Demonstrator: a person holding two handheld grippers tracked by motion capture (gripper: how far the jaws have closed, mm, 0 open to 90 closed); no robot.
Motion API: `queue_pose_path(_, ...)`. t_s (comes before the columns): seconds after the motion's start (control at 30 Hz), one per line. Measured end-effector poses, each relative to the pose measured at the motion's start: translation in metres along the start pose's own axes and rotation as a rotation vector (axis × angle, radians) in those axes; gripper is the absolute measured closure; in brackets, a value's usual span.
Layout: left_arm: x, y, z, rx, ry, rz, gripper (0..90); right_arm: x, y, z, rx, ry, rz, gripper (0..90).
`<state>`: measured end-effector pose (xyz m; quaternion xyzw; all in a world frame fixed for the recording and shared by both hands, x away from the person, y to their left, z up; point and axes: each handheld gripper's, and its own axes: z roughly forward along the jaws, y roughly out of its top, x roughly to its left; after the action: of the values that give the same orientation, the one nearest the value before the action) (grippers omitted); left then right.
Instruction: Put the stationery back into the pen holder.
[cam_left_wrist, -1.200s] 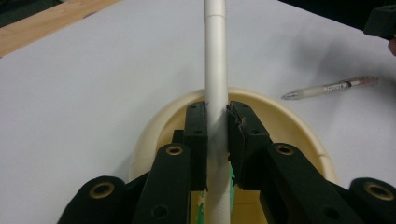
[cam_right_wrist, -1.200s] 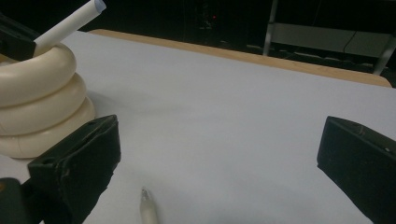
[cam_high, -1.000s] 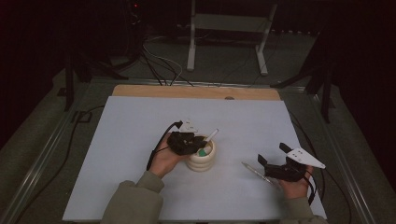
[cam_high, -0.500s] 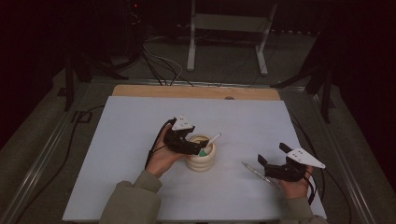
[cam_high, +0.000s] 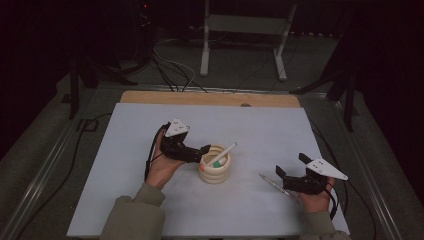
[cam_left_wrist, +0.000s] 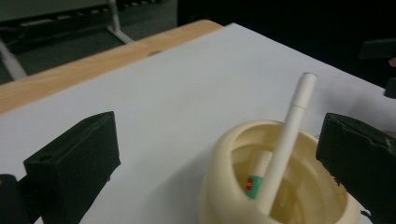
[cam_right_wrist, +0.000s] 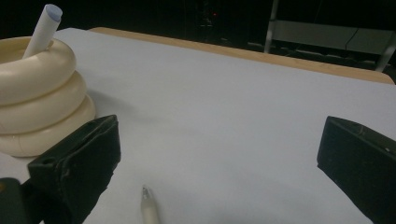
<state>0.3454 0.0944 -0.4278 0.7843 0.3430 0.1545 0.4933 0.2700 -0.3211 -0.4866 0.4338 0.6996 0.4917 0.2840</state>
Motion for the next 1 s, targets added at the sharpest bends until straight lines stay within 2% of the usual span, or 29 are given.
queue_pose_path(0.1, 0.004, -0.001, -0.008, -0.011, 0.031, 0.002, 0.2, 0.000, 0.000, 0.000, 0.000, 0.001, -0.002, 0.0)
queue_pose_path(0.27, 0.015, -0.005, -0.018, -0.015, 0.031, -0.035, 0.3, 0.000, 0.000, 0.000, 0.002, 0.001, 0.000, 0.0)
queue_pose_path(0.43, 0.023, -0.012, -0.029, -0.038, 0.078, -0.053, 0.2, 0.000, 0.000, 0.000, 0.002, 0.001, 0.000, 0.0)
queue_pose_path(0.6, 0.031, -0.021, -0.039, -0.036, 0.104, -0.068, 0.2, 0.000, 0.000, 0.000, 0.002, 0.002, -0.003, 0.0)
queue_pose_path(0.7, 0.035, -0.028, -0.044, -0.041, 0.140, -0.066, 0.2, 0.000, 0.000, 0.000, 0.002, 0.001, -0.001, 0.0)
queue_pose_path(0.83, 0.040, -0.036, -0.050, -0.041, 0.148, -0.084, 0.2, 0.000, 0.000, 0.000, 0.003, 0.001, -0.004, 0.0)
queue_pose_path(1.0, 0.043, -0.045, -0.056, -0.035, 0.162, -0.084, 0.2, 0.000, 0.000, 0.000, 0.002, -0.001, -0.005, 0.0)
